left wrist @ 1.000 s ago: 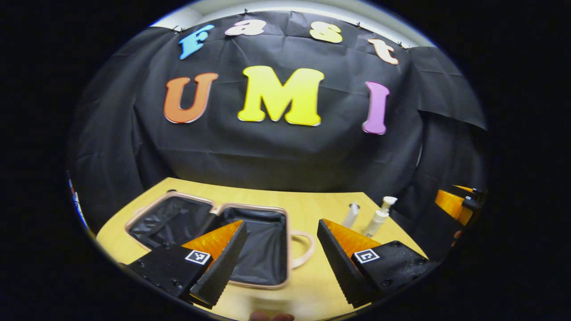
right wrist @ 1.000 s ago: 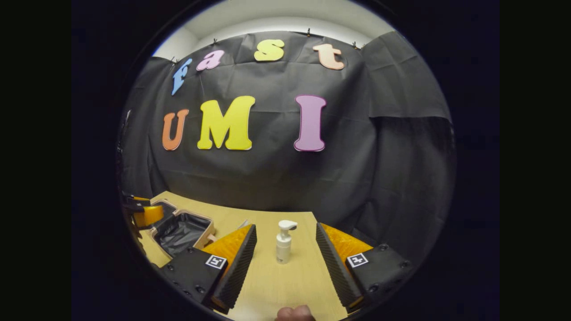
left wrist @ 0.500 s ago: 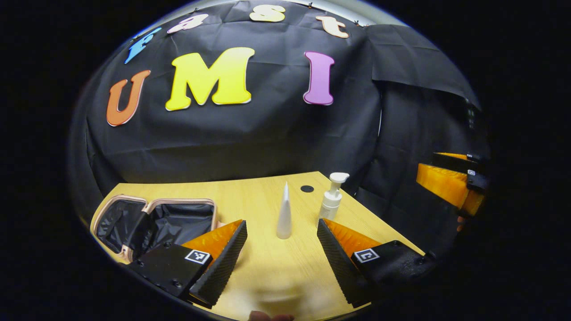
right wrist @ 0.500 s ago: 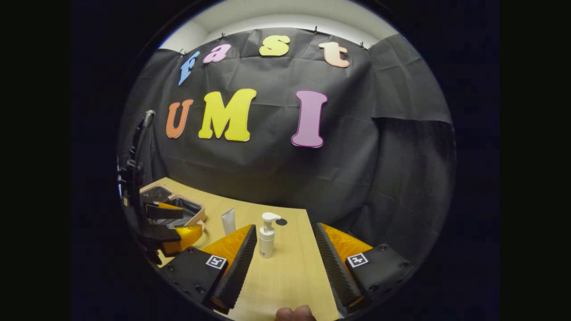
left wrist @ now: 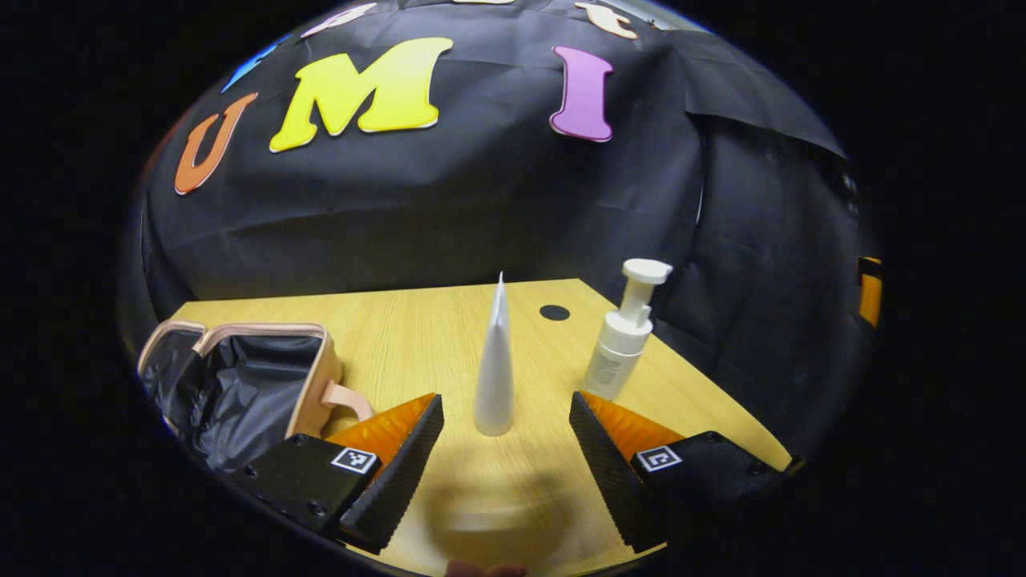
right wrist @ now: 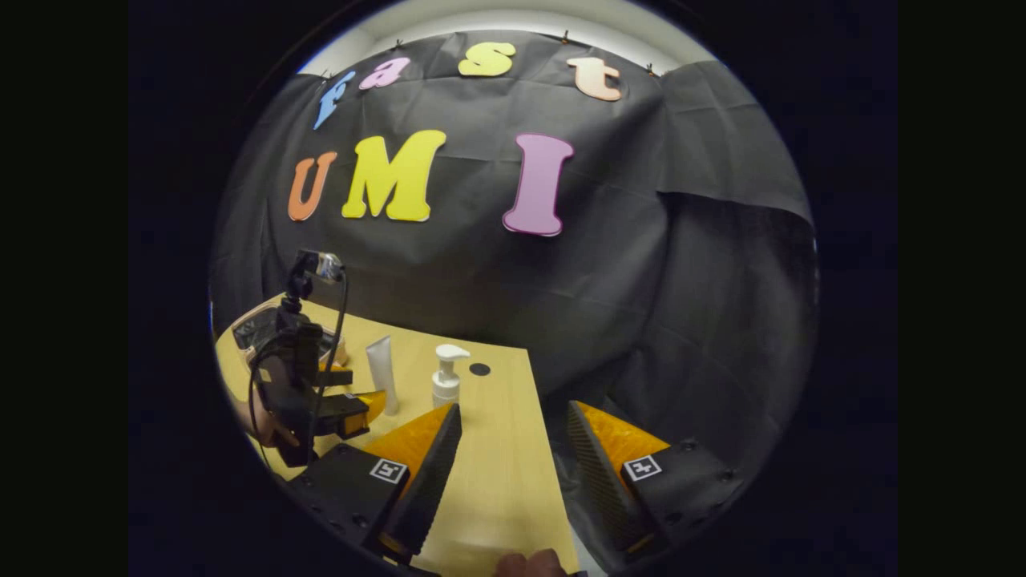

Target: First open the suitcase, pack the skin care products into it, and then close the suitcase.

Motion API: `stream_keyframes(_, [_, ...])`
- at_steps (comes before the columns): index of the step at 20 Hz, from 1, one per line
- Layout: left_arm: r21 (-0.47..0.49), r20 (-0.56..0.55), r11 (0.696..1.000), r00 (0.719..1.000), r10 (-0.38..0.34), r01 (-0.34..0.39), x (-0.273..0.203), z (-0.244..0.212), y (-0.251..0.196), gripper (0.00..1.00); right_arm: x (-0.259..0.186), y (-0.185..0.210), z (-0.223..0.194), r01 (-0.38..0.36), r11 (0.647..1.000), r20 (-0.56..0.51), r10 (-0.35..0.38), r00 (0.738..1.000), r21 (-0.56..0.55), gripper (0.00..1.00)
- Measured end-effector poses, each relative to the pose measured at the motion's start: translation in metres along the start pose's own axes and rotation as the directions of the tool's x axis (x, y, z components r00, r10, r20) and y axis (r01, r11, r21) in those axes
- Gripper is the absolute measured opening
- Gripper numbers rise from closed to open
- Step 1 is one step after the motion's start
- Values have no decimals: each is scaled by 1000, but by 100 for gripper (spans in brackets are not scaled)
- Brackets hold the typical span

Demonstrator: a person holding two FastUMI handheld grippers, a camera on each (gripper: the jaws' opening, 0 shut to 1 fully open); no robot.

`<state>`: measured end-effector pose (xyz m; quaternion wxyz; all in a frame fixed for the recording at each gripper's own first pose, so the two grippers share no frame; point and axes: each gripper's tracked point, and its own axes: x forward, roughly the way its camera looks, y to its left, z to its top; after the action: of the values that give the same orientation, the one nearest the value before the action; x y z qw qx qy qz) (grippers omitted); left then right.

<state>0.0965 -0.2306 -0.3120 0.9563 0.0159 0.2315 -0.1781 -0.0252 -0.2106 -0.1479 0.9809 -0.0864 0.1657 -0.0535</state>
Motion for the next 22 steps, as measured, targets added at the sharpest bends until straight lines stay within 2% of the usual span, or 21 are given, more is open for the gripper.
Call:
stream_keyframes(4, [26,-29,1000,999,13,-12,31,-14,5,100,5,-8,-8,12,1000,-30,-12,999,12,79])
stream_keyframes(11, [14,-95,1000,995,20,-18,66,-27,10,98,16,-21,-16,31,999,-64,-28,998,32,79])
stream_keyframes(14, [-23,-120,999,992,28,-31,72,-33,12,86,20,-22,-18,33,999,-69,-30,997,38,79])
stream_keyframes(17, [7,-156,999,987,36,-35,78,-40,14,70,23,-20,-20,28,999,-73,-25,997,44,79])
stream_keyframes(18, [3,-166,1000,986,17,-16,79,-41,11,67,26,-19,-23,24,999,-76,-20,997,49,79])
stream_keyframes(20, [14,-173,1000,985,20,-18,78,-42,11,51,31,-11,-29,8,998,-81,-3,997,59,79])
stream_keyframes(22, [18,-158,999,987,39,-37,71,-35,17,48,41,6,-33,-31,997,-75,36,997,67,79])
